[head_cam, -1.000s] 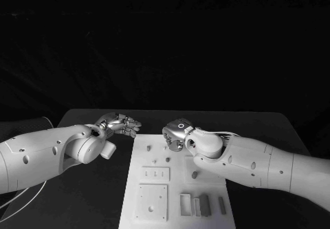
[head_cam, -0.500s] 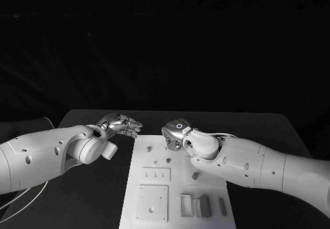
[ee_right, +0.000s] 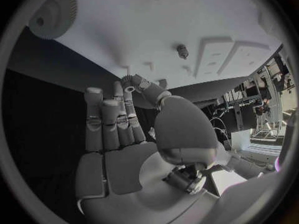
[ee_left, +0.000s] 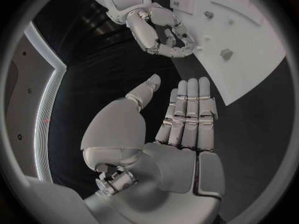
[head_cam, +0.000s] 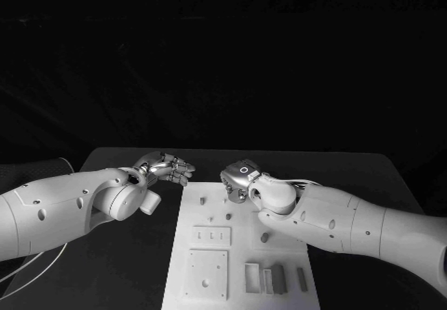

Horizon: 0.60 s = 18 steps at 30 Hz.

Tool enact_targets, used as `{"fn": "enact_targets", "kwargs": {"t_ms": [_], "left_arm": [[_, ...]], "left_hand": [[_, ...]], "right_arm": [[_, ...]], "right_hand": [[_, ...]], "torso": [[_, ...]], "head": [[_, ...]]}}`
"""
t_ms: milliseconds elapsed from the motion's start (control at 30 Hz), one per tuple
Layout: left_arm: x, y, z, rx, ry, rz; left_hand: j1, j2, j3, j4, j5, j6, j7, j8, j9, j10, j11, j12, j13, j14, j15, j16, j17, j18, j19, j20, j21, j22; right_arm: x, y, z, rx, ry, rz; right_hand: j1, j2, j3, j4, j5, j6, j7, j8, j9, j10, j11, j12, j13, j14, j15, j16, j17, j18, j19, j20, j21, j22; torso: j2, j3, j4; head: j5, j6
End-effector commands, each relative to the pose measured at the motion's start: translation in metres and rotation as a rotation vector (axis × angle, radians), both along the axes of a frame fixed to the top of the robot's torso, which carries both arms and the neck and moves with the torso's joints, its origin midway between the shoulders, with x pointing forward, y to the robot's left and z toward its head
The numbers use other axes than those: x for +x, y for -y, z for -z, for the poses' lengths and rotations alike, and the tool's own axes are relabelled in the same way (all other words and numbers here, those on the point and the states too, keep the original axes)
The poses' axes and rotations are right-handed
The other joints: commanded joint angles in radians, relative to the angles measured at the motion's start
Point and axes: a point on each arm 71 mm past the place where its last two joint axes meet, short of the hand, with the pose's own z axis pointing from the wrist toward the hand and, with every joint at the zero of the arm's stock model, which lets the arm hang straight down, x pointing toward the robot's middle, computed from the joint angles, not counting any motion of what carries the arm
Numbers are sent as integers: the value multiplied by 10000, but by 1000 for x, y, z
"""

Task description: Assemble the parts on the task board

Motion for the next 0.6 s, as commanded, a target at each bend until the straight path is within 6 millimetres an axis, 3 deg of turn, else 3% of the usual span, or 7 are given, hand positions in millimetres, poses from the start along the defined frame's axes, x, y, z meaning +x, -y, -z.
{"fn": "enact_targets", "kwargs": {"t_ms": [33,600], "left_arm": [[0,3,-2,10,80,188],[0,4,-2,7,66,218]], "left_hand": [[-54,17,40,33,0,49,0,-65,-16,50,24,-49,17,72,-1,-35,19,174,3,-96,-64,16],[-53,19,41,27,0,51,0,-71,-16,52,24,-60,29,75,-2,-52,39,170,4,-100,-70,21]], "right_arm": [[-1,-2,0,-7,46,-142],[-2,-3,2,162,-50,-213]], "right_hand": [[20,-93,67,17,48,72,-12,19,12,54,-8,-27,12,13,-57,28,-14,854,11,-49,59,148],[8,-96,73,29,49,68,-8,11,13,55,-6,-42,15,12,-54,20,-23,854,9,-48,54,141]], "torso": [[-3,5,1],[-4,6,-4]], "head": [[31,-2],[120,-69]]}}
